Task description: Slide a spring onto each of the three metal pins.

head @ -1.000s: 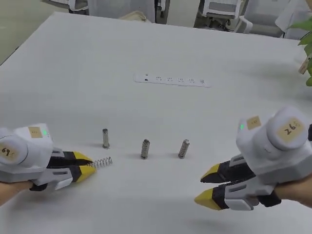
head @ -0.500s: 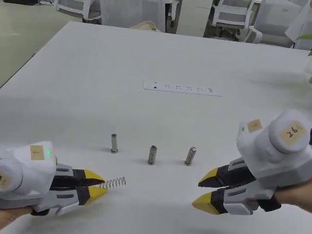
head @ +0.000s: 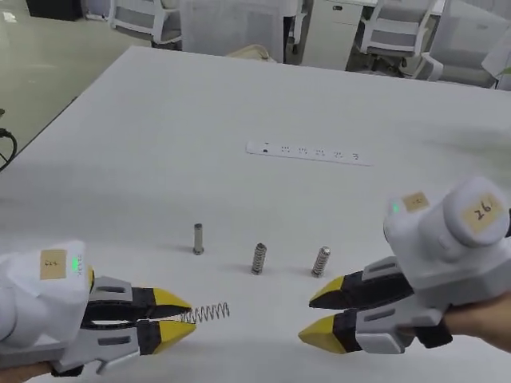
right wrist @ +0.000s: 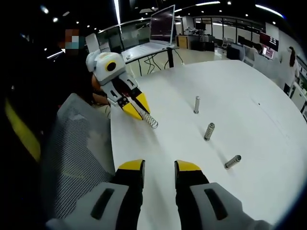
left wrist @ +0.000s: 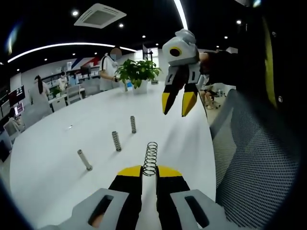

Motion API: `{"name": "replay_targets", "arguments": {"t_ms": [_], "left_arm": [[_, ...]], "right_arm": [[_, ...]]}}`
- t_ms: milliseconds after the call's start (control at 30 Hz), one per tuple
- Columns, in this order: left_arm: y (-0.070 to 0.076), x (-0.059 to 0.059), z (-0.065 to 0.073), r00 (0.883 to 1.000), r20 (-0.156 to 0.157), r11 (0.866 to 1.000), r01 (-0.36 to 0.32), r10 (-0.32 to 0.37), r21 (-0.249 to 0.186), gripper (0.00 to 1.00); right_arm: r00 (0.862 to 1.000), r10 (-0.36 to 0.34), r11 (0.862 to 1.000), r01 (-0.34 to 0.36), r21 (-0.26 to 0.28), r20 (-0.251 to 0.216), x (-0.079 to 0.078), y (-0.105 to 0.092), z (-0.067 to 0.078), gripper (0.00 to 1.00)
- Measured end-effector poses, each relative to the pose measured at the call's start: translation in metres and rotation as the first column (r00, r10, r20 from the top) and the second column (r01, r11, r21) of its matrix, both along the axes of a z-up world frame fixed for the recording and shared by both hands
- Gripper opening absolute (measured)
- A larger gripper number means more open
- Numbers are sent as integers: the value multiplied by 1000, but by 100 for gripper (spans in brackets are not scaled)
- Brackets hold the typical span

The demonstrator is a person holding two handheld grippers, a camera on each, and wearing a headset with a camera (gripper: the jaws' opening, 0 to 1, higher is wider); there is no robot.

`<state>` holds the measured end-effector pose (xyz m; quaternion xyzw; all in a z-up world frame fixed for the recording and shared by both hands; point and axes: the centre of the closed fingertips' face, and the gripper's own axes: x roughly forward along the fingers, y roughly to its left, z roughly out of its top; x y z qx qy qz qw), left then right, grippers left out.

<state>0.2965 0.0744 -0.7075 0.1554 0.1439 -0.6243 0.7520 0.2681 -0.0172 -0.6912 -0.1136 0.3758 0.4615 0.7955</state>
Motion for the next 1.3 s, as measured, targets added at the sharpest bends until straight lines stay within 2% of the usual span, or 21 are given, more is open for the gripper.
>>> {"name": "replay_targets", "arguments": {"t_ms": [100, 333, 700, 900, 1300], "left_arm": [[-3, -3, 7, 1000, 9, 1000, 7, -7, -12, 2], [-12, -10, 25, 999, 31, 998, 31, -30, -51, 2], [-21, -22, 40, 995, 57, 994, 81, -77, -76, 2], [-25, -27, 44, 994, 62, 991, 100, -95, -86, 2], [-31, -30, 55, 994, 54, 984, 106, -99, -140, 2]], "right_arm": [[1000, 12, 999, -12, 51, 3, 0, 11, 9, 23], [999, 33, 993, -33, 113, 9, 2, 26, 18, 22], [998, 67, 984, -69, 163, 15, 0, 43, 27, 21], [996, 93, 981, -92, 169, 3, -3, 51, 24, 20], [994, 106, 973, -103, 207, -2, -4, 58, 28, 14]]}}
